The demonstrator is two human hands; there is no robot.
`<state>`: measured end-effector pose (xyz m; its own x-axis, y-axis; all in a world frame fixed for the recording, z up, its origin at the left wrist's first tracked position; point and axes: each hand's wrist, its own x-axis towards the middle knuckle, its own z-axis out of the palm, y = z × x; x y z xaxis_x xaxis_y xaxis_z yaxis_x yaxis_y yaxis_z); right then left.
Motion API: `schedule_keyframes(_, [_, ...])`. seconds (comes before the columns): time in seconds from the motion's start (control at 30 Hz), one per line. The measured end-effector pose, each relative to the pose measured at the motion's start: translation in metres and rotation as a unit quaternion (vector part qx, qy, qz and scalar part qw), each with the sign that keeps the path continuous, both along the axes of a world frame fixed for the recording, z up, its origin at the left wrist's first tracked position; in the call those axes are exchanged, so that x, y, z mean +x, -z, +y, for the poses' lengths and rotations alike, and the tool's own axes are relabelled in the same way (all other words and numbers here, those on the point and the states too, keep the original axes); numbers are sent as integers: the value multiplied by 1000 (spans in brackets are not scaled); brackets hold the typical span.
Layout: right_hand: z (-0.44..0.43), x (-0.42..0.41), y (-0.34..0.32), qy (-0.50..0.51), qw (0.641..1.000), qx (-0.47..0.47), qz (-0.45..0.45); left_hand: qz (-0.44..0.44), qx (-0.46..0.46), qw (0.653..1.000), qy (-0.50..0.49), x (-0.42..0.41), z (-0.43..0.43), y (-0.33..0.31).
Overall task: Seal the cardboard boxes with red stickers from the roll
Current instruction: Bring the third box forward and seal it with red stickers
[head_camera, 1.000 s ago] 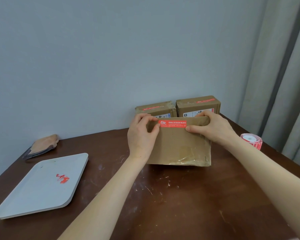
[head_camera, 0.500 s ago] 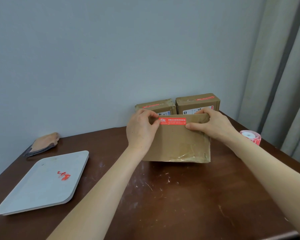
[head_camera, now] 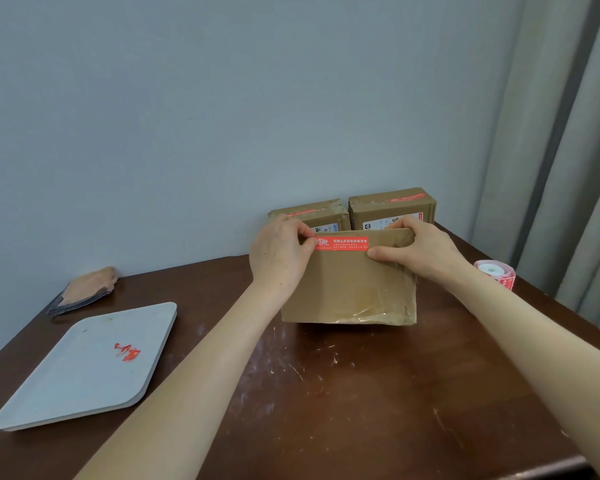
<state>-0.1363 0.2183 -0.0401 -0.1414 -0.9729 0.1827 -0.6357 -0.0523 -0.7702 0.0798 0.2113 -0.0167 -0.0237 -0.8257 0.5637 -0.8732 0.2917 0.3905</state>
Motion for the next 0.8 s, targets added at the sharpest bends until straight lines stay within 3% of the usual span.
schedule_keyframes(0.8, [0, 1, 0, 0, 1000, 1, 9, -29, 68, 997, 21, 4, -3, -9])
